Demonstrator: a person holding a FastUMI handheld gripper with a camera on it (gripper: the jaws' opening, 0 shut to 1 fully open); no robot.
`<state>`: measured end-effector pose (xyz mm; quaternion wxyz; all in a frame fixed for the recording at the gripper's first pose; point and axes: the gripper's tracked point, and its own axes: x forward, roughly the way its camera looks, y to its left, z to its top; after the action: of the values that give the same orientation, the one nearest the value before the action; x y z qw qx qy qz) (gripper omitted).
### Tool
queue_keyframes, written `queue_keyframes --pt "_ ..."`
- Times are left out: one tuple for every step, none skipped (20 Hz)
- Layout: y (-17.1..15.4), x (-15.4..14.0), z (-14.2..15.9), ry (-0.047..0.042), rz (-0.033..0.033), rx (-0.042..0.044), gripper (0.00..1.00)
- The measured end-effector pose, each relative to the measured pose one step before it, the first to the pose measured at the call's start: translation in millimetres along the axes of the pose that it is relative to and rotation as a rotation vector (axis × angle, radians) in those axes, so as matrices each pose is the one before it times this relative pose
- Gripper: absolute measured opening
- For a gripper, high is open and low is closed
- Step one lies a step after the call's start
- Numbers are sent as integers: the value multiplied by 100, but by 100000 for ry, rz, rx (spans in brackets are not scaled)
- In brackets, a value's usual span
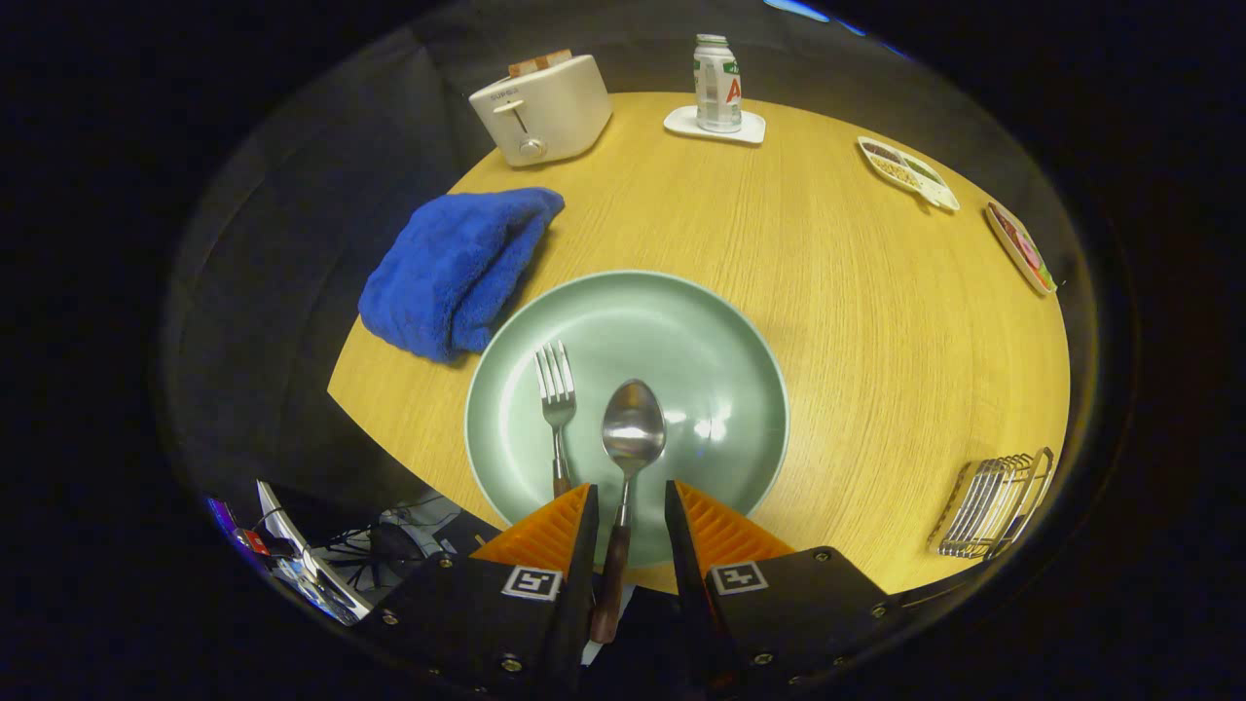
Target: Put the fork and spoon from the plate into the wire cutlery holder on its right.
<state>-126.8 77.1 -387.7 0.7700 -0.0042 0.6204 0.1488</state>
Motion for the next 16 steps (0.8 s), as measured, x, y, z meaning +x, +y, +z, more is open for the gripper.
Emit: queue_keyframes --pt "-4 453 -456 1202 127 195 41" --pt "-20 298 -225 1000 166 160 41" --pt "-19 161 -254 765 290 -48 41" --pt "26 248 -185 876 301 2 41" --pt "101 218 -278 939 559 137 41" --pt "-1 178 -260 1107 558 158 41" --pt "296 288 -101 535 1409 408 41" --pt "-86 252 65 813 -282 -143 42" --pt "-168 1257 -51 19 152 3583 41" --pt "155 -316 -67 1469 2541 2845 26" --pt "98 -575 -270 935 2754 2389 11" --pt "-123 -9 224 -490 866 1911 10" --pt "40 112 117 -1032 288 206 10" --pt "-375 -347 178 -2007 -1575 1115 10" --pt "-268 30 519 -1306 -298 979 1" --pt "-128 -247 299 -1040 669 1953 1"
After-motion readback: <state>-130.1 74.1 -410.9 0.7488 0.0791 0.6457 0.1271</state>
